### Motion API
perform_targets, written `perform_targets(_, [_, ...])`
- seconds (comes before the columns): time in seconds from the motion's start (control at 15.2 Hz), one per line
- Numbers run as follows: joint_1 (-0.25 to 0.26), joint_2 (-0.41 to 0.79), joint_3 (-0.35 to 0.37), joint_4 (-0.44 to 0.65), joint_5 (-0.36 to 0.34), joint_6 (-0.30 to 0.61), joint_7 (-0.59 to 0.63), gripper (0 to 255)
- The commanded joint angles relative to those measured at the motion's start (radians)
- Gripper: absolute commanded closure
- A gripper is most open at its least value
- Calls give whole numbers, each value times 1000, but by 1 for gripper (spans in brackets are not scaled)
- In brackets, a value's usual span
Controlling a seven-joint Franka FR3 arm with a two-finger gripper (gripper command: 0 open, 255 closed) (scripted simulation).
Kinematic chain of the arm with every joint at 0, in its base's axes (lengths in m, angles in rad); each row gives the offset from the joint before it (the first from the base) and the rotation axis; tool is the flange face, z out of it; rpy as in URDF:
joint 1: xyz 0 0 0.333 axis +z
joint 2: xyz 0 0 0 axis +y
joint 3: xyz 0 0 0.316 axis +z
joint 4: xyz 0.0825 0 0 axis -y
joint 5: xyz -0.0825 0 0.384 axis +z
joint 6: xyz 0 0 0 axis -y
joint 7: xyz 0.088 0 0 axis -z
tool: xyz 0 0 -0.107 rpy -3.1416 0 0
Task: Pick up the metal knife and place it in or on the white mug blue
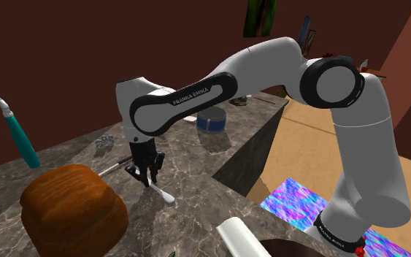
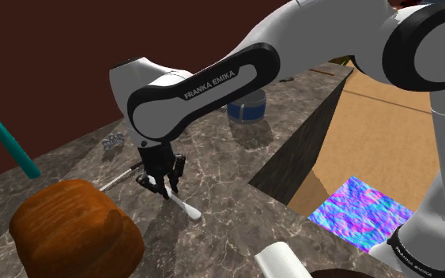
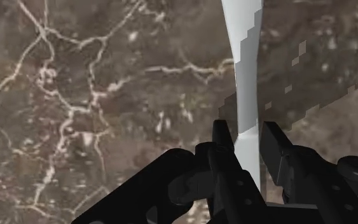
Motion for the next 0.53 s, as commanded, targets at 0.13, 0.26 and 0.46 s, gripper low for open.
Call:
perform_targets(0.13, [0,-15,5,19,7,-36,0,255])
perform_targets(0.26, [-1,-24,7,32,11,-58,0,255])
perform_targets(0.46, [-1,-37,10,55,16,-92,-1,255])
